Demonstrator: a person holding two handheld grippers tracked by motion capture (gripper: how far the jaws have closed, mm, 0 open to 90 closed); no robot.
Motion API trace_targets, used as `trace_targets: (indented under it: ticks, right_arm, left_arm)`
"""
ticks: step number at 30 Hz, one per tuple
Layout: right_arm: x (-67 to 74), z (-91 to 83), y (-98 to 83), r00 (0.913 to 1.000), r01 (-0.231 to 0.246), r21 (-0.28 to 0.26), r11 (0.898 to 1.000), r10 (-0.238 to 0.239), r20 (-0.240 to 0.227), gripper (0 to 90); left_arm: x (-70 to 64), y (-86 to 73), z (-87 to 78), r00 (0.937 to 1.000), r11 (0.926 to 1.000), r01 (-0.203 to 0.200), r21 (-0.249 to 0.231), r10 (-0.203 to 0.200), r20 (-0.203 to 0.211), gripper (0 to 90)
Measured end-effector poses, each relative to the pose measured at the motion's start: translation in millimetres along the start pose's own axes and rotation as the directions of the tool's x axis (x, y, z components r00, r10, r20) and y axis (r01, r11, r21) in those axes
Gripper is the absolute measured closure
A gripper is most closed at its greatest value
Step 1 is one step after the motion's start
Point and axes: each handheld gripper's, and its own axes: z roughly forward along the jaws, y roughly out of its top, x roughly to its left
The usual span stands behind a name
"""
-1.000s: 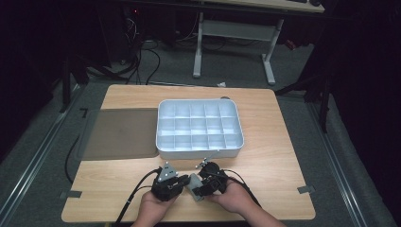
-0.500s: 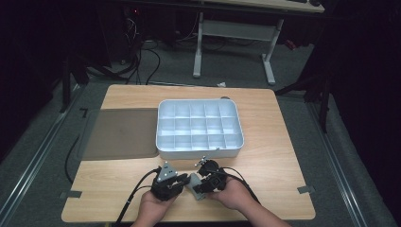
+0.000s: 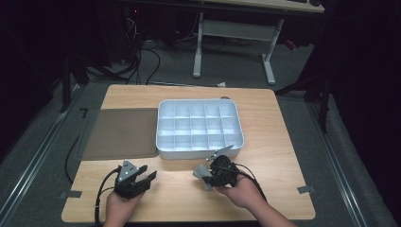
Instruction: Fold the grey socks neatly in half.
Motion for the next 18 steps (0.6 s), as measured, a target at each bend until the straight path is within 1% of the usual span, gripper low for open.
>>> trace_targets:
  ticks: [3, 4, 6, 8, 9, 11, 12, 16, 18]
  right_arm:
    - [-8.0, -11.4, -4.4, 0.9995, -0.001, 0.000, 1.000, 0.001, 0.030, 71.8]
    - [-10.5, -14.4, -6.2, 0.9992, -0.012, 0.001, 1.000, 0.011, 0.038, 71.8]
    - [-16.7, -19.2, -10.2, 0.9985, -0.011, 0.009, 1.000, 0.010, 0.053, 71.8]
    - [-22.7, -23.4, -14.4, 0.9977, -0.023, 0.010, 1.000, 0.023, 0.064, 71.9]
    - [-25.9, -26.0, -16.5, 0.9973, -0.024, 0.013, 1.000, 0.023, 0.070, 71.9]
    - [-31.0, -31.6, -20.9, 0.9955, -0.050, 0.013, 0.999, 0.049, 0.081, 71.9]
    - [-34.6, -34.3, -23.0, 0.9949, -0.054, 0.010, 0.999, 0.053, 0.086, 71.8]
    - [-46.7, -45.5, -30.4, 0.9923, -0.086, -0.007, 0.996, 0.086, 0.089, 71.9]
    - [-50.9, -50.4, -32.9, 0.9914, -0.092, -0.011, 0.996, 0.093, 0.092, 71.9]
  left_arm:
    - [3.8, -0.9, -3.3, 0.9999, 0.9999, 0.008, -0.012, -0.008, -0.012, 49.5]
    - [4.1, -0.6, -3.7, 0.9998, 0.9998, 0.005, -0.020, -0.005, -0.017, 48.7]
    - [3.1, 0.4, -4.3, 0.9996, 0.9994, 0.000, -0.034, -0.001, -0.027, 47.1]
    - [1.7, 1.9, -4.5, 0.9994, 0.9989, -0.009, -0.047, 0.007, -0.034, 44.9]
    - [1.2, 2.5, -4.6, 0.9994, 0.9986, -0.013, -0.051, 0.011, -0.034, 44.0]
    - [0.2, 3.1, -3.8, 0.9994, 0.9983, -0.018, -0.055, 0.017, -0.030, 42.2]
    - [0.2, 3.0, -3.2, 0.9994, 0.9983, -0.024, -0.052, 0.022, -0.027, 41.6]
    - [0.6, 1.8, -1.8, 0.9997, 0.9986, -0.018, -0.049, 0.018, -0.016, 39.7]
    - [1.0, 1.9, -2.5, 0.9997, 0.9984, -0.019, -0.053, 0.018, -0.014, 38.8]
